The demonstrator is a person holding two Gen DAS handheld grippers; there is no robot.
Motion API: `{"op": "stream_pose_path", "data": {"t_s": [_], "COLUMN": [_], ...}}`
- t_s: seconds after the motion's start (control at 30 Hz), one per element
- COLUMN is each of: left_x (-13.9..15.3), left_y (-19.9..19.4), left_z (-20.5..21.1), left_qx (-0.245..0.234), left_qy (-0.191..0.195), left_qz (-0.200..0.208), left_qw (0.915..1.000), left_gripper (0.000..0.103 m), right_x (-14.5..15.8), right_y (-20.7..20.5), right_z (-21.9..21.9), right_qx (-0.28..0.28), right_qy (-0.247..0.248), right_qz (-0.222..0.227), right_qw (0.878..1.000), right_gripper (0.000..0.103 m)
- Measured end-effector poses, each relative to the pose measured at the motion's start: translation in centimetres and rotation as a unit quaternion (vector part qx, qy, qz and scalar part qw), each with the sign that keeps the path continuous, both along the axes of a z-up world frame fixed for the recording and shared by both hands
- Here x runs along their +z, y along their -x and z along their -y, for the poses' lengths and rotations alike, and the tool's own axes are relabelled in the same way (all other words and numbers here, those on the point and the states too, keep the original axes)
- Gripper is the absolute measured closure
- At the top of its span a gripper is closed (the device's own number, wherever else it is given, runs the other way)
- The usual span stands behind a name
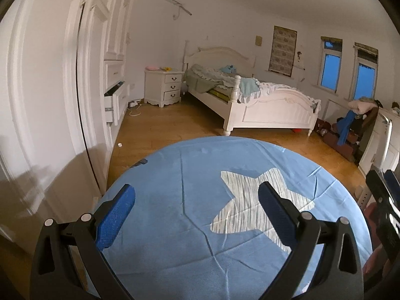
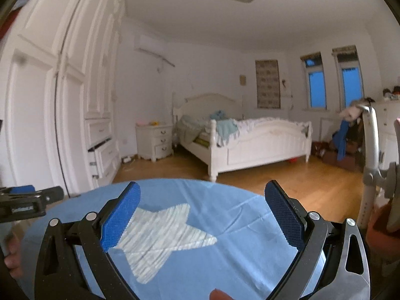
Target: Collect trash
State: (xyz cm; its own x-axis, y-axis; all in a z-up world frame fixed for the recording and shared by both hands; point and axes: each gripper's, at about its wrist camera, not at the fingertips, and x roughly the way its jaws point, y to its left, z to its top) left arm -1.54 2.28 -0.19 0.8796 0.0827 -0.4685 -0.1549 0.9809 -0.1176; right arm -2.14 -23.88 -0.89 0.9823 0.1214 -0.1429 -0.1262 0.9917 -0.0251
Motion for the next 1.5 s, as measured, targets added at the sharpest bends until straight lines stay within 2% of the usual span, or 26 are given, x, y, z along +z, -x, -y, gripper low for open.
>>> {"op": "stream_pose_path", "data": {"t_s": [0.53,1.5], "left_x": [-0.2,-0.8], "left_y": [0.3,-0.1], "left_z": [0.2,0.4], "left_qx": [-0.001,0.000], "left_qy": [-0.008,-0.021], "left_qz": [-0.001,-0.024], "left_qw": [1.0000,0.9995], "left_gripper": [0.005,0.005], "right_x": [-0.1,-0.3], "right_y": [0.6,0.6], "right_z": [0.9,0.4], "right_qx": [-0.012,-0.014], "right_qy": [-0.033,-0.036], "right_qz": [-0.006,-0.010], "right_qw": [0.999,0.999], "right_gripper": [0.005,0.005]}}
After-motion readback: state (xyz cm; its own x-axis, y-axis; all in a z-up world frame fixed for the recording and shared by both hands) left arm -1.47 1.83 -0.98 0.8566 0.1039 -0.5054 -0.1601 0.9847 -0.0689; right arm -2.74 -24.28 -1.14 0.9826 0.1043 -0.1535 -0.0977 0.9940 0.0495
